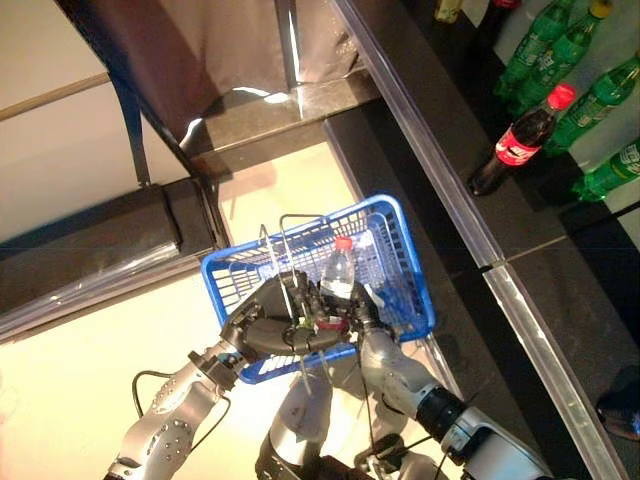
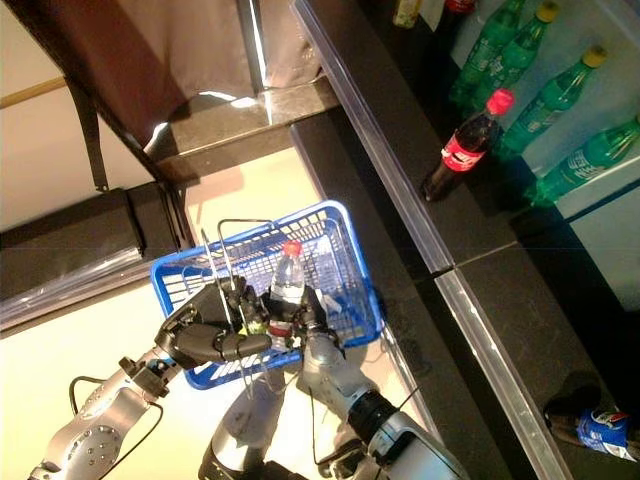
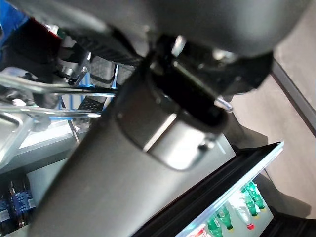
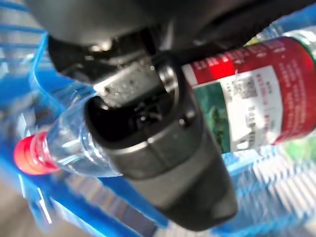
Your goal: Pick up the drink and place into the basket.
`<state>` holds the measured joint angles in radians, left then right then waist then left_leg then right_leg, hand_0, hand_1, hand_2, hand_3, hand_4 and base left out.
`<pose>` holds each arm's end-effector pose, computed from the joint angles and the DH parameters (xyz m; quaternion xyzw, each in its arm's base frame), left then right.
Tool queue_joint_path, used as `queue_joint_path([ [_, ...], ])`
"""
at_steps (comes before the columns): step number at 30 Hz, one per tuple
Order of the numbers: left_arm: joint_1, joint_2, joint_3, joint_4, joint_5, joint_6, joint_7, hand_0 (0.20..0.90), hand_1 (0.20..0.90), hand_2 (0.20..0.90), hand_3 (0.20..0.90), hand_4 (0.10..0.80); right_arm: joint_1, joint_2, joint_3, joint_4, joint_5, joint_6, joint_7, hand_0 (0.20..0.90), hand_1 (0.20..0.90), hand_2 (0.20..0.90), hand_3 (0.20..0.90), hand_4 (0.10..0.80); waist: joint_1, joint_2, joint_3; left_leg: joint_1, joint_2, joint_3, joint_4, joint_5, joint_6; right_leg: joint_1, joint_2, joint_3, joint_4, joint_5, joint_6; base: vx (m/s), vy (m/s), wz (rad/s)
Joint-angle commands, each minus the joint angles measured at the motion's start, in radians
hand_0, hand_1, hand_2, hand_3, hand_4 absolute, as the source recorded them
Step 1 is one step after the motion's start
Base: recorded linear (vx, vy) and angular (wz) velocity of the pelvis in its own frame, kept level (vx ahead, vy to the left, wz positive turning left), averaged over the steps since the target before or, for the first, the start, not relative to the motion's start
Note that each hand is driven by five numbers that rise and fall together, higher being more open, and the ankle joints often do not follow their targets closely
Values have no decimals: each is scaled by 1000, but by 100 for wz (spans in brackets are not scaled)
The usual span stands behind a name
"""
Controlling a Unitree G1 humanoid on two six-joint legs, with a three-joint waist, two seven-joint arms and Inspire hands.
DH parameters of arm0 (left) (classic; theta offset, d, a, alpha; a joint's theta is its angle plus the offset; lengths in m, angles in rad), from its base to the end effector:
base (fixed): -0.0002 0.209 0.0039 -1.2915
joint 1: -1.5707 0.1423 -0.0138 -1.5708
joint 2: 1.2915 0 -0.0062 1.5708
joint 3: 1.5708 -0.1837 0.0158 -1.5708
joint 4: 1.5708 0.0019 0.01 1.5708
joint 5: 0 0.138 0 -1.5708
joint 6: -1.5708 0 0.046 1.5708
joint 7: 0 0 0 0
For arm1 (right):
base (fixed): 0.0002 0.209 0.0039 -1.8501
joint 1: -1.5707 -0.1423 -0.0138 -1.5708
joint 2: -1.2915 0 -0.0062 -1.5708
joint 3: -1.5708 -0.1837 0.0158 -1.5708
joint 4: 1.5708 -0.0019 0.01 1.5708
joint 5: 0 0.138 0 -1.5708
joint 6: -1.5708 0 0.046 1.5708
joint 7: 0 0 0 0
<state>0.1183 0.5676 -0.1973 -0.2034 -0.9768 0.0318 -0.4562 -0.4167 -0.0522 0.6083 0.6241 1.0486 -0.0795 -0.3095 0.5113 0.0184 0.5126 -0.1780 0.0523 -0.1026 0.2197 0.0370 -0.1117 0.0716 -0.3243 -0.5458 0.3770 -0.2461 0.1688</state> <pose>0.1765 0.2041 0.0644 -0.2253 0.0123 -0.3319 0.9159 0.2424 -0.0533 0.0091 0.2772 0.2529 0.0517 0.9255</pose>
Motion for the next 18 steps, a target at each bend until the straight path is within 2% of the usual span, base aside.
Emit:
queue_joint_path([
  [1,-144,-33,71,-322,-104,-139,-174,300,300,300,200,100,-48,145,33,-81,189,-108,171,300,300,300,200,100,-5,-17,-104,-97,-82,-13,125,-42,33,69,116,-25,-173,149,-127,0,-16,9],
  [9,-153,-11,61,-332,-139,-142,-199,300,300,300,200,100,-71,131,-5,-45,292,-67,193,300,300,300,200,100,-2,-18,-93,-99,-84,-19,113,-37,38,56,117,-29,-172,156,-124,-3,1,5],
  [15,-185,-9,47,-334,-139,-113,-208,300,300,300,200,100,-170,132,-56,17,358,0,159,300,300,300,200,100,9,-22,-89,-99,-84,-26,109,-37,38,55,119,-37,-170,156,-129,25,-20,6],
  [18,-213,20,47,-339,-143,-93,-206,300,300,300,200,100,-235,127,-88,54,419,26,119,300,300,300,200,100,24,-32,-90,-95,-86,-35,112,-41,43,61,119,-42,-177,164,-125,74,-43,14],
])
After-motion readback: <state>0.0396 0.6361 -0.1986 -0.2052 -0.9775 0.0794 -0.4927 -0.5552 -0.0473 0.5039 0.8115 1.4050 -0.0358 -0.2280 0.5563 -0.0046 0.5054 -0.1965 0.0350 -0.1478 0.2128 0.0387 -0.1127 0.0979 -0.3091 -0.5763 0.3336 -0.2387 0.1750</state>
